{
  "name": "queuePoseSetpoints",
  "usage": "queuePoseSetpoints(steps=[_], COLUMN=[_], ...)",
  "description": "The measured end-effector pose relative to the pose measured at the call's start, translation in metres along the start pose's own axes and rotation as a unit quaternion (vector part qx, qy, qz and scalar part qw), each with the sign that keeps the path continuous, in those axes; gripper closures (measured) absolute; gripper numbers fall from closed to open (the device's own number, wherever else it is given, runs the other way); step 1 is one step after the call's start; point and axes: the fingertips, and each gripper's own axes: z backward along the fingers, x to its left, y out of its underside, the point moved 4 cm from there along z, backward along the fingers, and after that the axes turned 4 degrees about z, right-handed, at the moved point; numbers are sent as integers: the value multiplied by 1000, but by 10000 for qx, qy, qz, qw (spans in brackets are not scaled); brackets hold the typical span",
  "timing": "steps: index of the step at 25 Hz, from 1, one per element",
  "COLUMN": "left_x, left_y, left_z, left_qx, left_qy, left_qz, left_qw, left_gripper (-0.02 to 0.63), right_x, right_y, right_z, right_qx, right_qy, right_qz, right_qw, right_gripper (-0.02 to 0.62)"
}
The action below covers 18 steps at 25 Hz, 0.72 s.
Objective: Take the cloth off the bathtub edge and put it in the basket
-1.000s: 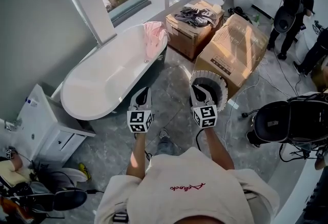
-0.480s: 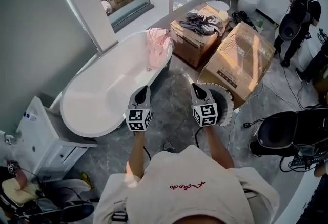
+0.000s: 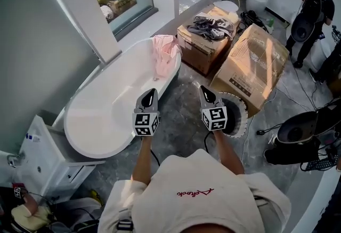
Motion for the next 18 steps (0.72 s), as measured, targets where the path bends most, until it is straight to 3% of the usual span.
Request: queuePoseSetpoints(steps=[18], left_x=[29], left_y=[12], left_z=[-47], left_qx=[107], left_qy=[192], left_qz=[121], left_qw=[9997], left_gripper=[606], right_x=[-10], right_y=[18], right_z=[-47], right_qx=[275], right_qy=[140], right_qz=[-134], right_qw=[9994], right_gripper=[589])
